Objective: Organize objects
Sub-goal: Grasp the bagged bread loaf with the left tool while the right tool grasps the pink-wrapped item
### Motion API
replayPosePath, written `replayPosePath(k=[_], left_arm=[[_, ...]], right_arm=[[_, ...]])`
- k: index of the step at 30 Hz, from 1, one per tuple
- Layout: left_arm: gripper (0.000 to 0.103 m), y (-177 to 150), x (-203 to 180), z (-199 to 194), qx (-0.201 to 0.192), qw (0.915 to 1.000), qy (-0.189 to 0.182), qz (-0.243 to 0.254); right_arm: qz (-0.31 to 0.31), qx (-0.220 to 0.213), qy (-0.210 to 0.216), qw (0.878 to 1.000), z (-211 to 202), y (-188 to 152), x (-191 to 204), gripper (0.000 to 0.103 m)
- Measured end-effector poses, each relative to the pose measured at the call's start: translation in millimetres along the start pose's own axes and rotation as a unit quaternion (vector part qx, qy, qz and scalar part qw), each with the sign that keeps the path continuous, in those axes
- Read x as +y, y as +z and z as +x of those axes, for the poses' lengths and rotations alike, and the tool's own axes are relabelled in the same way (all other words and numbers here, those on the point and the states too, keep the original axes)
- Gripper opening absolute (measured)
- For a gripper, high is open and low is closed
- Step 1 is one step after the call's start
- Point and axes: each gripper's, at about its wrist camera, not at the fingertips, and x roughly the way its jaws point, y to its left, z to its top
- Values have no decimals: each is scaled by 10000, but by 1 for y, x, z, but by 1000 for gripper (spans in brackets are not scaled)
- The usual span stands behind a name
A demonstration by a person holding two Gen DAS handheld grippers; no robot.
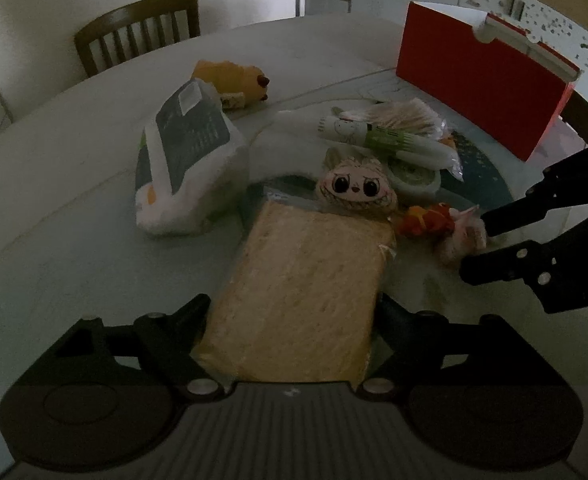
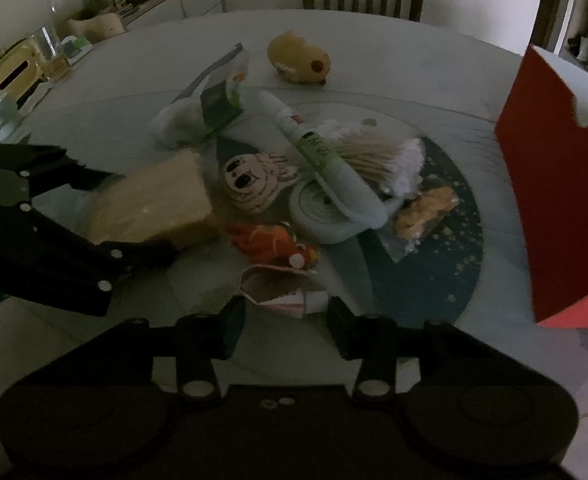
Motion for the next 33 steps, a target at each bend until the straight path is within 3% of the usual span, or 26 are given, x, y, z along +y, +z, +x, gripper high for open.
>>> replayPosePath(k=[1,2,8,14,17,26,33], left_arm=[[85,-1,-1,-2,6,10000,-29,-58],[85,-4,-2,-5,-3,9999,-66,-124],[85,-16,-12,-22,-45,9988,-134,-466],[85,-21,-12,-32,-17,9968,30,-794],[85,-24,-12,-39,-51,9965,62,-831],[85,-30,-8,-48,-76,9952,185,-962],[85,-32,-5,-50,-84,9944,179,-1039]], right_arm=[[32,-9,27,10000,-2,-2,-1,37],[75,-15,62,10000,-5,-3,-3,26],[193,-42,102,9998,-16,-14,-10,24],[231,-100,194,9995,-22,-14,-8,35],[351,-186,338,9986,-22,-9,-4,64],[267,-164,260,9992,0,8,14,64],[172,-169,31,9997,1,5,20,56]])
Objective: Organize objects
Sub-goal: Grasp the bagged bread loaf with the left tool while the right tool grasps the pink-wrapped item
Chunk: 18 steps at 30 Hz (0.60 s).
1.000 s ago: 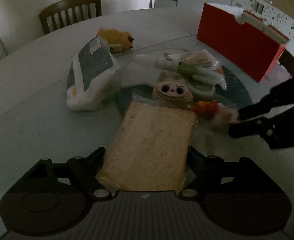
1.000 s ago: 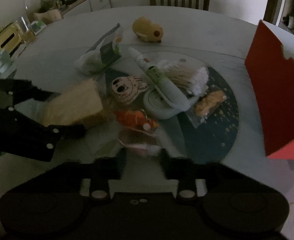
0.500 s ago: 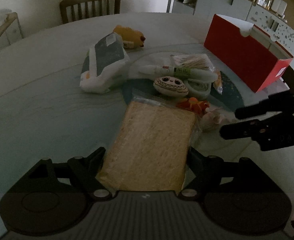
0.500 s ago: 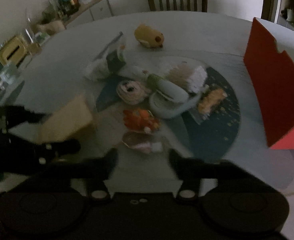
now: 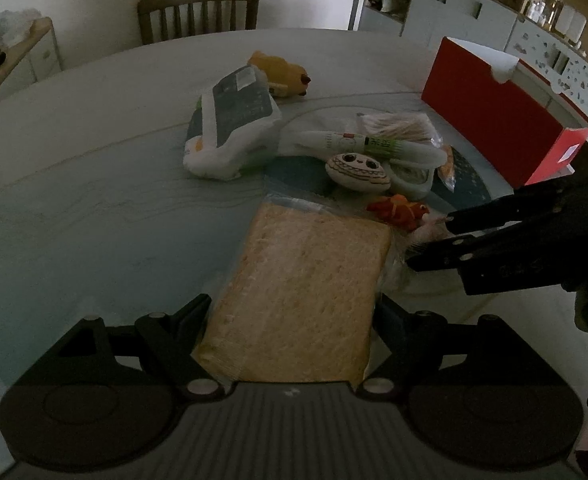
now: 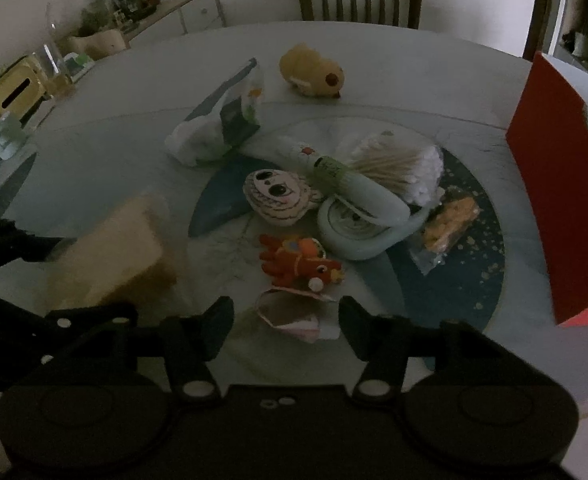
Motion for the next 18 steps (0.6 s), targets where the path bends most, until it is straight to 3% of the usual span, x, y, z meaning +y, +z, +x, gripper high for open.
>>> replayPosePath(k=[10,16,18], left_arm=[[85,-1,-1,-1,-14,10000,-31,-18],[85,-1,-2,-2,-7,10000,-16,-14],[85,-1,-2,-3,-8,10000,-15,-18]], right_arm=[[340,89,-43,9994,0,3,-11,58],[215,136,-79,9996,5,0,-4,58],[202,115,-60,9997,4,0,-3,47]])
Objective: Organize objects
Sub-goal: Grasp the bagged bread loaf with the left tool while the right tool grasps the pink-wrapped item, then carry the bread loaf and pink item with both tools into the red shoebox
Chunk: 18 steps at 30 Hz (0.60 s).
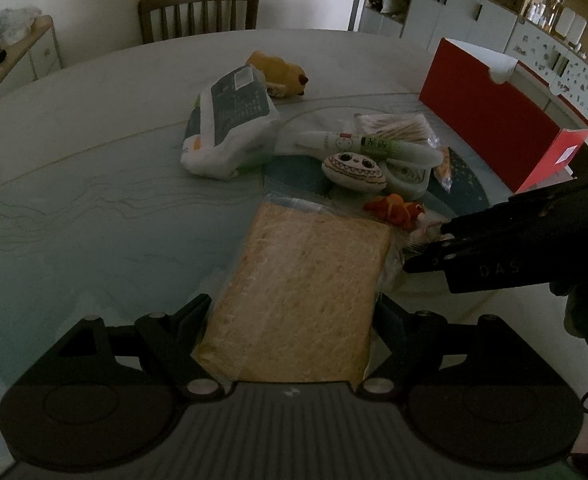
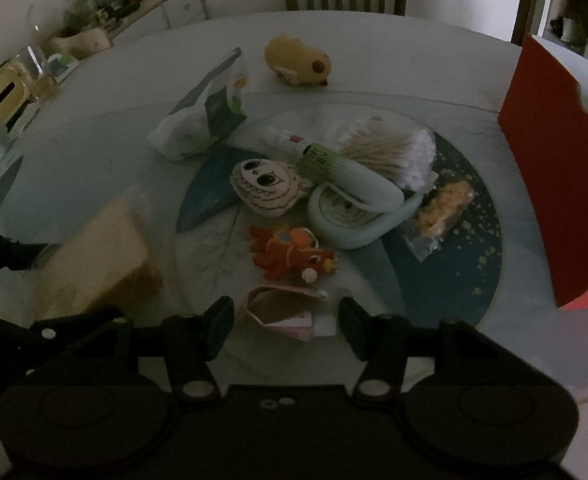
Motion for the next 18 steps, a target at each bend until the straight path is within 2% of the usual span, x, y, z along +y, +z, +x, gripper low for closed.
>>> replayPosePath(k=[5,10,18], left_arm=[[85,1,-2,-1,-3,10000,19,-31],[85,6,-11,-8,-10,10000,-19,-59],[85,26,-48,-28,-128,9996,-235,117]], right_arm=[[-94,-96,24,9999,-8,-3,0,46],[-259,-224,-3,9994,-33,-6,-3,46],[-235,-454,60,9987,-81,-5,-23,46]])
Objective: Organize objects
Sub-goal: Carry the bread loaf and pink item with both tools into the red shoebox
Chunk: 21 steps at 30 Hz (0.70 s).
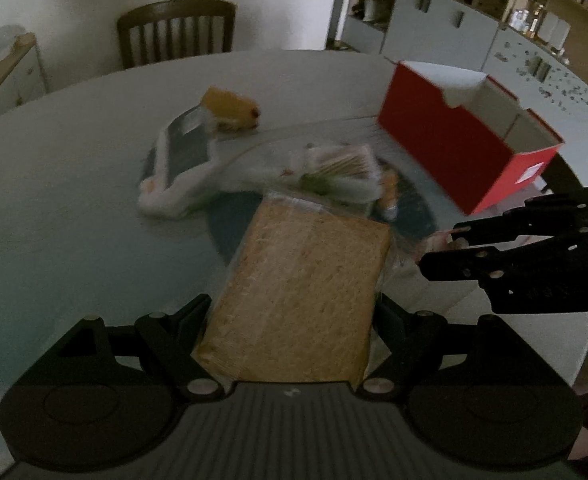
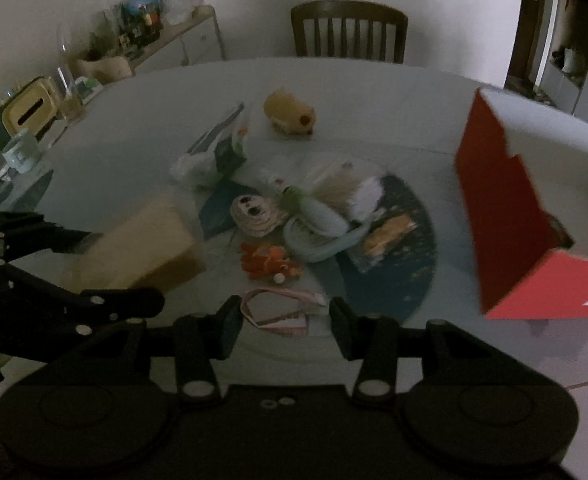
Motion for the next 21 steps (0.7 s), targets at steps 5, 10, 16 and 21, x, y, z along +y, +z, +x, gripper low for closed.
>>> replayPosePath(k=[5,10,16,21], left_arm=[[85,16,-32,-3,-22,9998,-62,194],[85,34,-61,-4,-90,9994,-161,286],[85,55,-98,0,-196,9988,-250,381],[85,74,-129,11,-260,9983,-302,427]], right_arm=[[47,-89,-84,9999,-24,1,-17,46],[54,-178,-100,9998,-45,4,-42,46],[3,-298,-214,9993,-62,6,-74,46],[5,-358,-290,9989,-72,8,-108,46]])
